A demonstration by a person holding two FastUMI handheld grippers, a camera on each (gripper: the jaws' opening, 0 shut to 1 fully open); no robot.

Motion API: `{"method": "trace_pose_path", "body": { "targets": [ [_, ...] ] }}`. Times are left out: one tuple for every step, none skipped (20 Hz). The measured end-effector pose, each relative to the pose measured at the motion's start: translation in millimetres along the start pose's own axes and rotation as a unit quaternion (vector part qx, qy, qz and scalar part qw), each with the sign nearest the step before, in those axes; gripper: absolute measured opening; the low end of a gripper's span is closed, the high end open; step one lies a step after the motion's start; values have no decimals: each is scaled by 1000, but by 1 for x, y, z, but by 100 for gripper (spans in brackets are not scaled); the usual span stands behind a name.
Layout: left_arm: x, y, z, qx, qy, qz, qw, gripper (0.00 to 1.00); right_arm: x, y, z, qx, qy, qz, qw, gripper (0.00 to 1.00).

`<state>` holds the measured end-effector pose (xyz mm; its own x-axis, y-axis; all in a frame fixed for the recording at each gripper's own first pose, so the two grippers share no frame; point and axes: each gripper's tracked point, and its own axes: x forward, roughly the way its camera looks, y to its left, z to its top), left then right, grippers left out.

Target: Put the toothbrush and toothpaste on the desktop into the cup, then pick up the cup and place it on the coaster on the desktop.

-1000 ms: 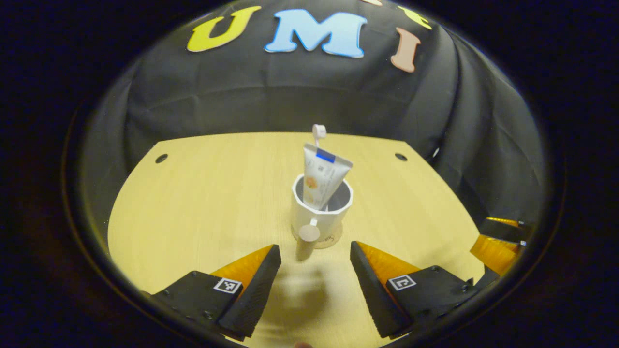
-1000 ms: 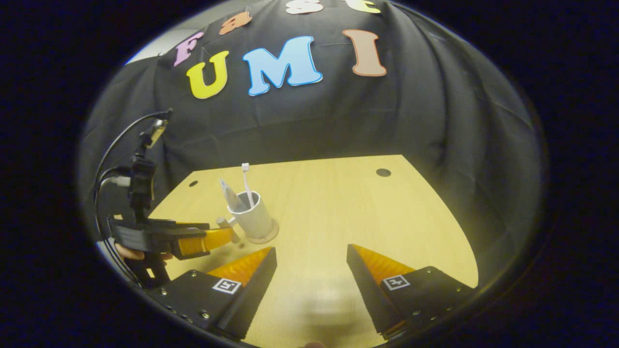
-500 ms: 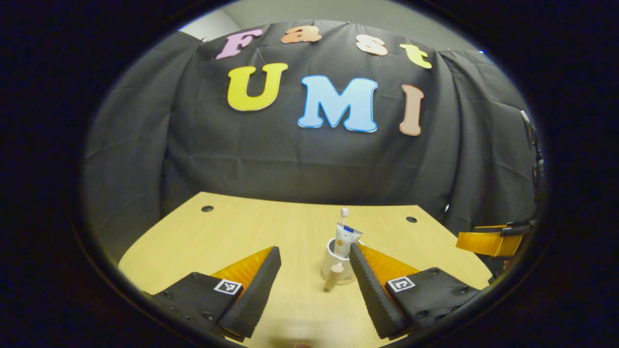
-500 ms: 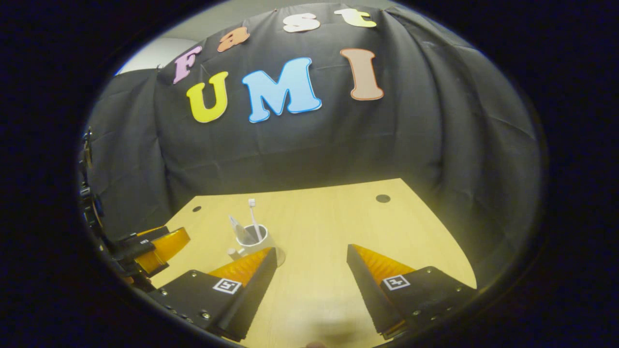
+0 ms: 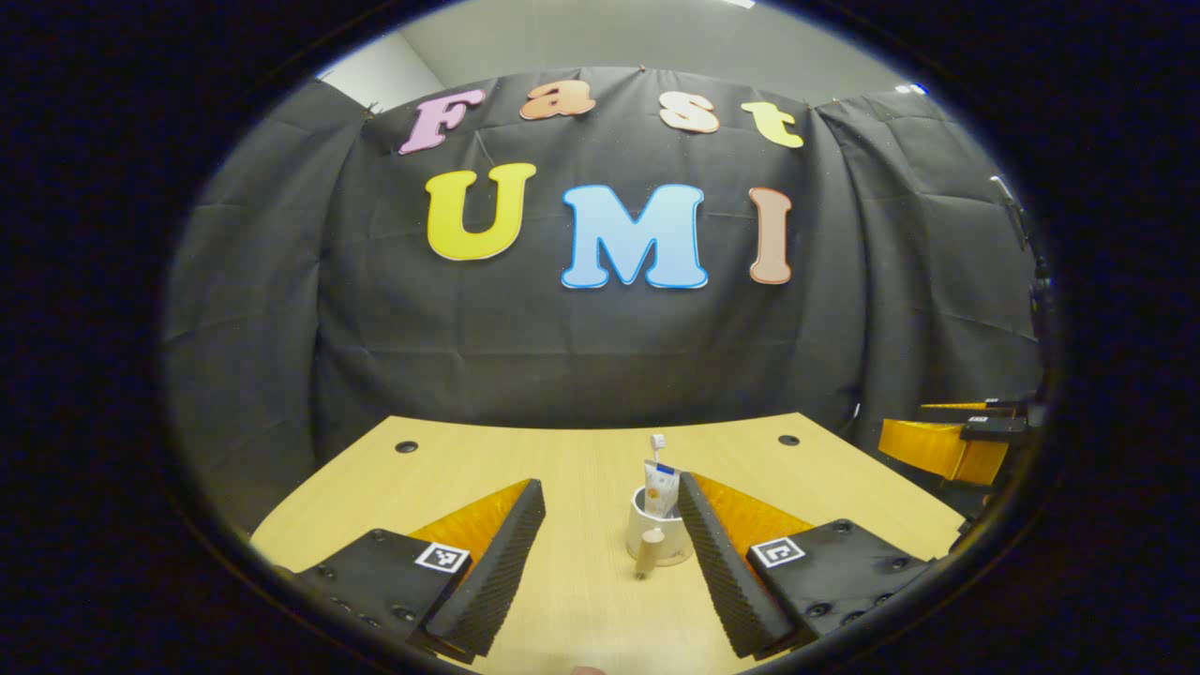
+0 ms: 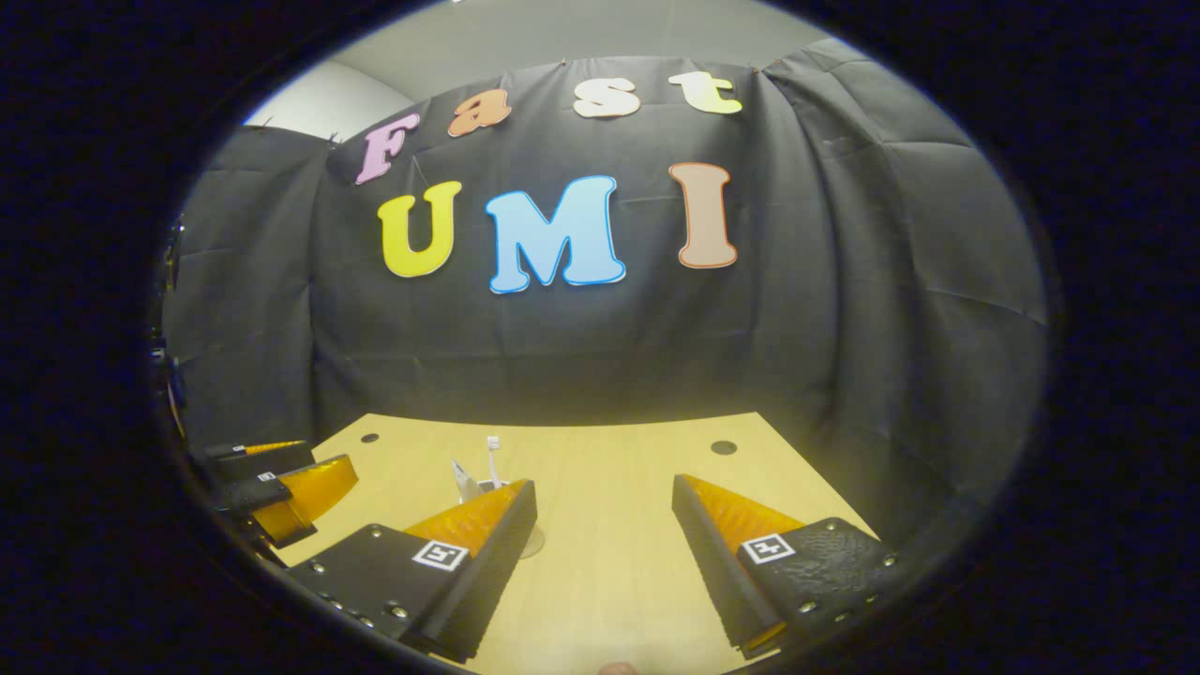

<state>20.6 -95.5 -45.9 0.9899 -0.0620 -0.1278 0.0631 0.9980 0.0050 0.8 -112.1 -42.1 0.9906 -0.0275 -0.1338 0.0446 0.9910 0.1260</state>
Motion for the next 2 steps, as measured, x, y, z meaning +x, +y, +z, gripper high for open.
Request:
{"method": "trace_pose_path", "body": {
  "targets": [
    [-1,-1,1,0,-2,-4,1000,93,-3,-1,0,-3,-4,-4,1000,90],
    [-2,-2,1,0,-3,-6,1000,100,-7,-2,0,-7,-6,-6,1000,90]
  ]
}}
